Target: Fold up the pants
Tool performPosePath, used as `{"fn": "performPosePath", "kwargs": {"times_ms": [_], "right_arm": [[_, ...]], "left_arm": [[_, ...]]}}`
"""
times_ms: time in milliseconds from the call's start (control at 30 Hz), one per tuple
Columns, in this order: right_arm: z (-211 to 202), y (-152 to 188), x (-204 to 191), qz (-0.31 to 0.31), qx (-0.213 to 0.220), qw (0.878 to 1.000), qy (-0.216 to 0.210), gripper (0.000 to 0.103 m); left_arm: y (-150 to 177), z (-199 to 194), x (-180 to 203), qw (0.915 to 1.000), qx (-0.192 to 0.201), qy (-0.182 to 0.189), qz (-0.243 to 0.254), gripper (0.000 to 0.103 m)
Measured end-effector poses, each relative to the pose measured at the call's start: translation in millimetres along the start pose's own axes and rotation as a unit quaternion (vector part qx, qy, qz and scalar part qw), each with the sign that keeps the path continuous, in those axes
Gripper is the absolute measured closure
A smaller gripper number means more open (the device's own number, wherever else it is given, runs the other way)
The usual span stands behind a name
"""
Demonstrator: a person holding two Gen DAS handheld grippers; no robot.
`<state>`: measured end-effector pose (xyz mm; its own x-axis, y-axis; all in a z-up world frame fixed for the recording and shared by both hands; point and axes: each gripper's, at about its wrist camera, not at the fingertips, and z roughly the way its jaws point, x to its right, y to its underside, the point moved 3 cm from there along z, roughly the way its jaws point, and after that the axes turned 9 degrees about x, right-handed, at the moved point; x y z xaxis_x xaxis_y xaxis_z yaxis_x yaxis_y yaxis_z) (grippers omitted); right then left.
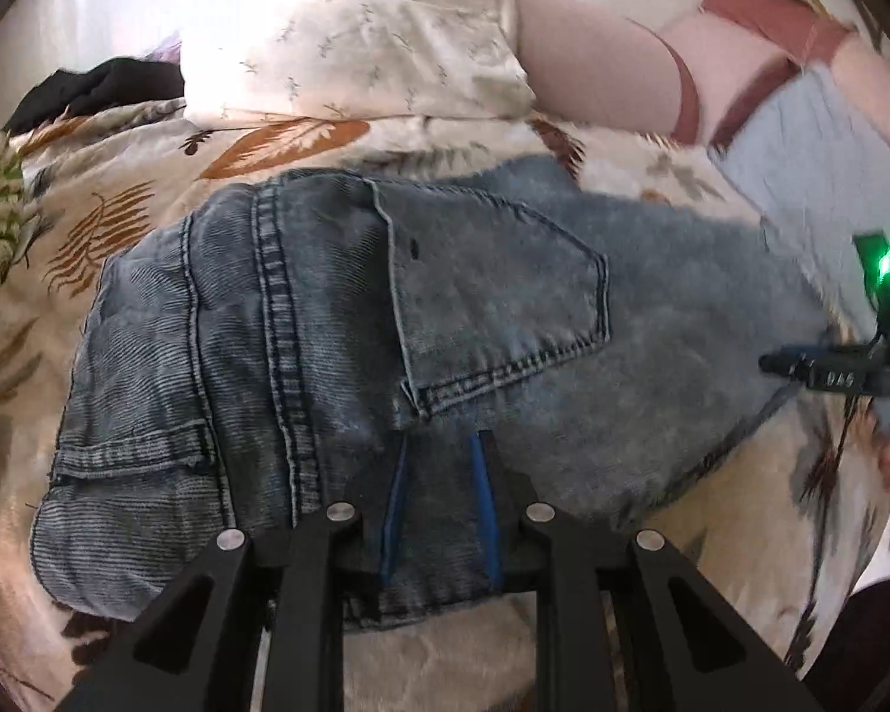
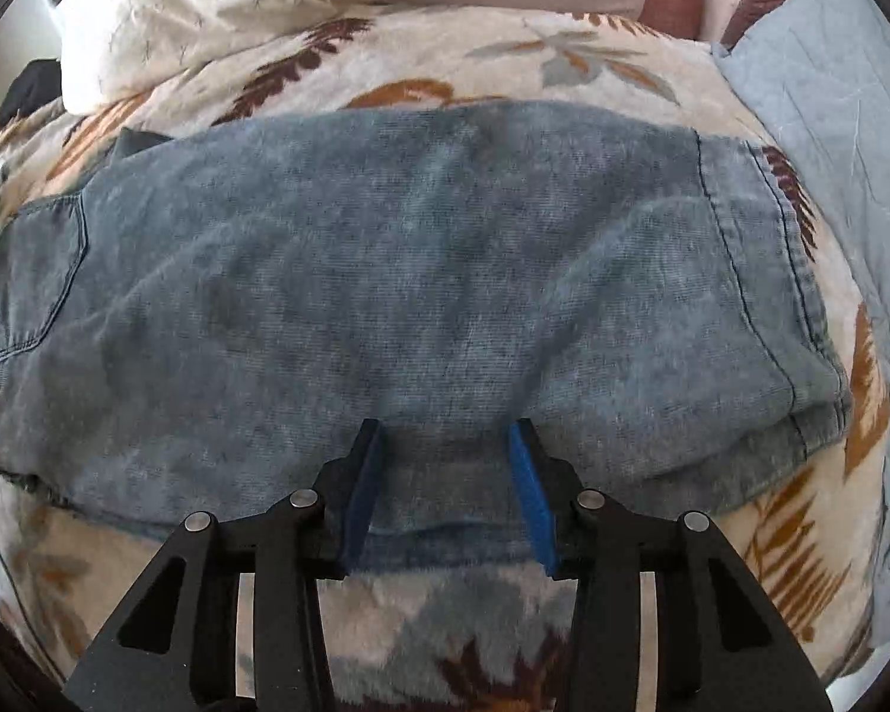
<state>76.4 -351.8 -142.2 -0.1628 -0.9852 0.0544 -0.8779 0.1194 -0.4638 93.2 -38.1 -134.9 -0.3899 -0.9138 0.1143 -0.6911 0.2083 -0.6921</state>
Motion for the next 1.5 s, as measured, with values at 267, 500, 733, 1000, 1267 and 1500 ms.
{"fn": "performPosePath", "kwargs": {"times_ms": [267,500,733,1000,1267,1500], "right_arm": [[-11.1,19.3,2.2,0.002,-0.006,1.0,-0.018,0.061],[-17.4,28.5,-1.7,0.001,-0.007,1.0,-0.018,0.061],[-12.8,23.5,-2.8,-0.002,-0.01,1.0,-0.014,0.06],[-53.8,-7.6,-26.3,0.007,0.066,0.99,-0.125,0.059],[-53.1,-83.3,-94.9,0.014,0.113,0.965,-0.237,0.056],[2.6,-143.4,-144.3,0.004,0.058,0.966,-0.253,0.056]], "left_arm": [[13.3,-9.9,-4.8,0.9995,-0.02,0.022,-0.011,0.081],[11.5,-11.2,-7.0,0.9987,-0.018,0.026,-0.041,0.081],[1.9,-27.7,-4.4,0.9984,0.01,0.035,-0.044,0.078],[-22.5,-52.5,28.8,0.9916,0.109,0.068,-0.007,0.07],[-17.1,-16.9,50.6,0.9926,0.077,0.093,0.013,0.07],[-14.0,-1.6,53.5,0.992,0.056,0.111,0.021,0.07]]}}
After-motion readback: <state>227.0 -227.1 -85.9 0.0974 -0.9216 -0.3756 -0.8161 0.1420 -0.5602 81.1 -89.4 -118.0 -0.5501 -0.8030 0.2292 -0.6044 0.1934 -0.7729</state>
